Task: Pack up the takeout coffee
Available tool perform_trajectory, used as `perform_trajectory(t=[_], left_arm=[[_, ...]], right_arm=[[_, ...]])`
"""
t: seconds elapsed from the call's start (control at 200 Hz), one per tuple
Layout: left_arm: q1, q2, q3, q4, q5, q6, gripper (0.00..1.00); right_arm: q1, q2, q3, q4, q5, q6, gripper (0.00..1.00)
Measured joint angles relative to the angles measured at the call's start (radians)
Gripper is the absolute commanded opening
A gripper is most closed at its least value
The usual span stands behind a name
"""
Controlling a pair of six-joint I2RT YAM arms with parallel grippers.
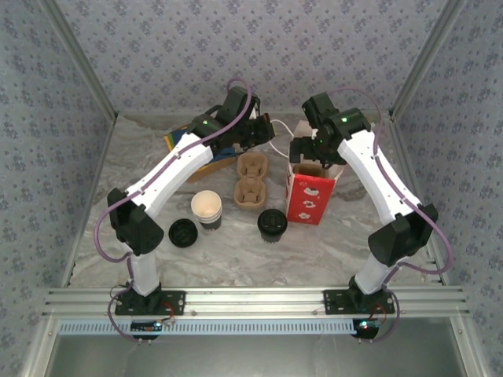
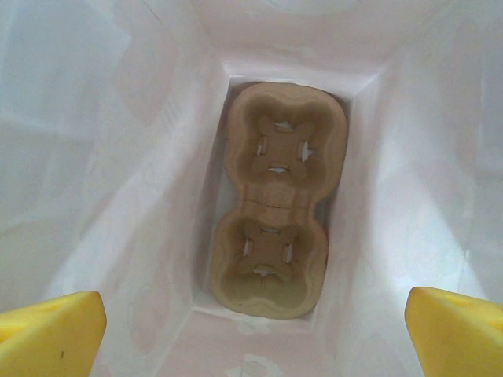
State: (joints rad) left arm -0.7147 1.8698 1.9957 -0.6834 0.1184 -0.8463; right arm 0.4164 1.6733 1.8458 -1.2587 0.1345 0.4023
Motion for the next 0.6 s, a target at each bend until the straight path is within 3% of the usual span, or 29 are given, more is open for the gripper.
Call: perform_trajectory(t=[0.6], left_arm=[[-0.002,0.0,-0.003,0.006,0.0,-0.001,0.0]], right_arm=[[-0.023,-0.153,0.13,0.011,-0.016,0.0,1.0]])
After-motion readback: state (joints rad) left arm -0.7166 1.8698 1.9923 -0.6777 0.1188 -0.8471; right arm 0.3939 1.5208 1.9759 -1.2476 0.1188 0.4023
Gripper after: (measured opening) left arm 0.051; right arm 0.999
